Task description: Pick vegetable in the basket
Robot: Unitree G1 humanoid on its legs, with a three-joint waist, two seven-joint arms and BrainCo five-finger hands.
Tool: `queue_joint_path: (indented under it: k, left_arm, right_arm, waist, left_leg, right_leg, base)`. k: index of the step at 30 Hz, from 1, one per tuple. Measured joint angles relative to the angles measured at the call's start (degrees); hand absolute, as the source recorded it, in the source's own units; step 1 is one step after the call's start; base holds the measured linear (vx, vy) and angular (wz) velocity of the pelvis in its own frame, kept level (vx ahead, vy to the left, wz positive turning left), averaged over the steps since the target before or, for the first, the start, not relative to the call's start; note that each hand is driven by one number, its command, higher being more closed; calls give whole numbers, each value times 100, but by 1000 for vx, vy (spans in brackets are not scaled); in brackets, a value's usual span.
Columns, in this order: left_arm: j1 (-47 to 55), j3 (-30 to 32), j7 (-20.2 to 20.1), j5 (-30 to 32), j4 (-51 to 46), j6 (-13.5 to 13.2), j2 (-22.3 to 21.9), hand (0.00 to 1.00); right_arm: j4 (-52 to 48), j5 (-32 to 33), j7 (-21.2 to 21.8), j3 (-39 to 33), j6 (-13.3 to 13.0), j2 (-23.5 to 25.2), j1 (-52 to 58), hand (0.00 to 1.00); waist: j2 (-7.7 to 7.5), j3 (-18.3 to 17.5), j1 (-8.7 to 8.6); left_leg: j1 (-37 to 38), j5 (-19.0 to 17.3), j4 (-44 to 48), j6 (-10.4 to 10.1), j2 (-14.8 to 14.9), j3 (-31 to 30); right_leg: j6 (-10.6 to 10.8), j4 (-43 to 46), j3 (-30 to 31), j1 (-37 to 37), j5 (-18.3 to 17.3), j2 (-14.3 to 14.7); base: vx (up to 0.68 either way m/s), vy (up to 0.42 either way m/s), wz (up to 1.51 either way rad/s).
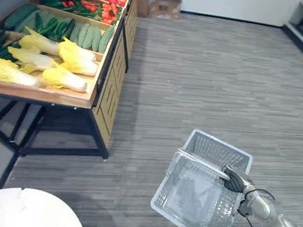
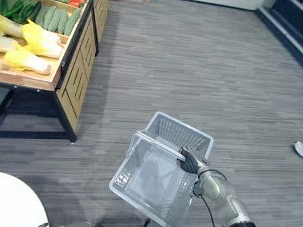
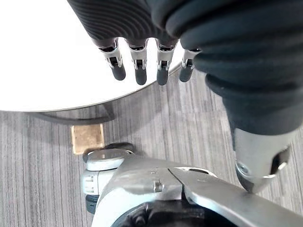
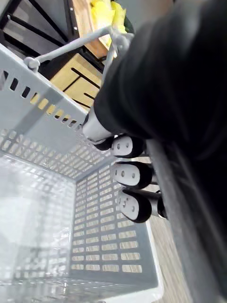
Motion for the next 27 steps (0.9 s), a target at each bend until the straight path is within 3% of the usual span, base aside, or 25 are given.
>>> queue_joint_path:
  k: [3, 5, 9, 10, 11, 12, 13, 16, 17, 19, 20, 22, 24, 25, 26, 27]
  left_arm:
    - [-150, -36, -20, 1, -49, 11, 62, 0]
    - [-319, -41, -40, 2, -169, 18, 65, 0]
    - [-451, 16, -10, 48, -222, 19, 94, 0]
    - [-398, 83, 19, 100, -292, 28, 101, 0]
    - [-354, 82, 10, 136, -277, 12, -5, 0]
    - [-364, 106, 15, 170, -263, -9, -54, 0]
    - [-362, 179, 14, 179, -269, -11, -116, 0]
    - [-266, 346, 14, 158, -204, 27, -288, 0]
    - [-265, 437, 2, 172, -254, 24, -304, 0]
    - [-266, 462, 1, 171, -347, 4, -328, 0]
    - [-253, 466, -1, 172, -413, -3, -351, 0]
    - [-236, 490, -3, 173, -444, -6, -361, 0]
    - [-212, 555, 5, 185, -474, 21, -374, 0]
    - [-185, 555, 7, 204, -475, 25, -386, 0]
    - [-83, 561, 12, 222, -466, 28, -454, 0]
    - [-123, 605, 18, 223, -404, 39, -456, 0]
  right_arm:
    - [17, 14, -10, -225, -6, 49, -12, 100]
    - [45, 21, -22, -300, -7, 61, -37, 100]
    - [66, 1, -22, -396, 2, 109, -10, 100]
    - [75, -2, -22, -434, 12, 99, 74, 100]
    - [117, -2, -23, -557, 51, 89, 155, 100]
    - [161, -3, -22, -576, 71, 90, 123, 100]
    - [195, -2, -19, -577, 82, 96, 83, 100]
    - [216, 6, -28, -606, 170, 94, 87, 100]
    - [227, 6, -56, -619, 267, 88, 88, 100]
    - [235, 6, -99, -619, 288, 68, 95, 100]
    - [233, 8, -191, -622, 288, 70, 88, 100]
    - [232, 27, -252, -625, 285, 125, 14, 100]
    - [226, 31, -261, -628, 274, 192, -8, 100]
    - [225, 31, -266, -629, 273, 188, -5, 100]
    - [220, 30, -275, -633, 267, 134, -3, 100]
    - [281, 29, -306, -687, 285, 260, 5, 100]
  waist:
    - [34, 24, 0]
    - [24, 46, -21]
    - [-127, 156, -55]
    - [-58, 33, -170]
    - [309, -167, -132]
    - [400, -190, -84]
    - [436, -205, 22]
    - [361, -144, 59]
    - [384, -152, 147]
    - [253, -72, 249]
    - [261, -66, 360]
    - [261, -57, 408]
    - [236, -19, 449]
    - [272, -32, 455]
    - [491, -106, 484]
    - [498, -85, 496]
  left_leg:
    - [-49, -80, 6, -46, 142, -22]
    - [-3, -246, 9, -217, 218, -128]
    - [505, -689, 41, -631, 260, -335]
    - [617, -931, 83, -769, 471, -509]
    - [629, -880, 208, -1043, 857, -762]
    - [538, -756, 456, -1187, 990, -855]
    - [258, -496, 1030, -1269, 1105, -990]
    - [-975, 1369, 3841, -1348, 1405, -1099]
    - [-1382, 1203, 4802, -1248, 1481, -971]
    - [-1761, 833, 5355, -1095, 1441, -707]
    - [-2048, 607, 5383, -1045, 1376, -499]
    - [-2450, 315, 4810, -999, 1251, -209]
    - [-2574, 320, 2801, -975, 991, 201]
    - [-2544, 511, 2099, -980, 915, 187]
    - [-2440, 1451, 734, -1011, 884, 89]
    - [-2392, 1626, 699, -779, 802, 94]
  right_leg:
    - [109, -1144, -239, -106, 58, 71]
    - [534, -3022, -246, -108, 382, 58]
    - [523, -3160, -240, -83, 335, -97]
    - [429, -2906, -235, -58, 721, 29]
    - [440, -2538, -384, -152, 741, 346]
    - [287, -2374, -422, -196, 597, 473]
    - [156, -2233, -467, -193, 523, 593]
    - [-72, -2360, -705, 624, -43, 812]
    - [-126, -2625, -695, 1095, -78, 888]
    - [-146, -2828, -657, 1539, -91, 897]
    - [-169, -2932, -596, 1796, -106, 884]
    - [-181, -3084, -559, 2071, -150, 835]
    - [185, -3172, -586, 2386, -412, 606]
    - [293, -3189, -614, 2467, -538, 567]
    - [630, -3201, -692, 2599, -789, 644]
    - [750, -3212, -698, 2687, -876, 588]
  base:
    - [157, -10, 0]
    - [380, -117, 15]
    - [430, -219, 40]
    - [755, -396, 65]
    - [546, -271, 48]
    - [695, -383, 1]
    - [670, -413, -18]
    - [751, -374, 8]
    - [606, -246, -1]
    - [512, -168, -15]
    - [539, -78, -26]
    - [398, 38, -28]
    - [374, 167, -19]
    - [404, 242, -15]
    - [342, 218, -8]
    - [447, 269, 27]
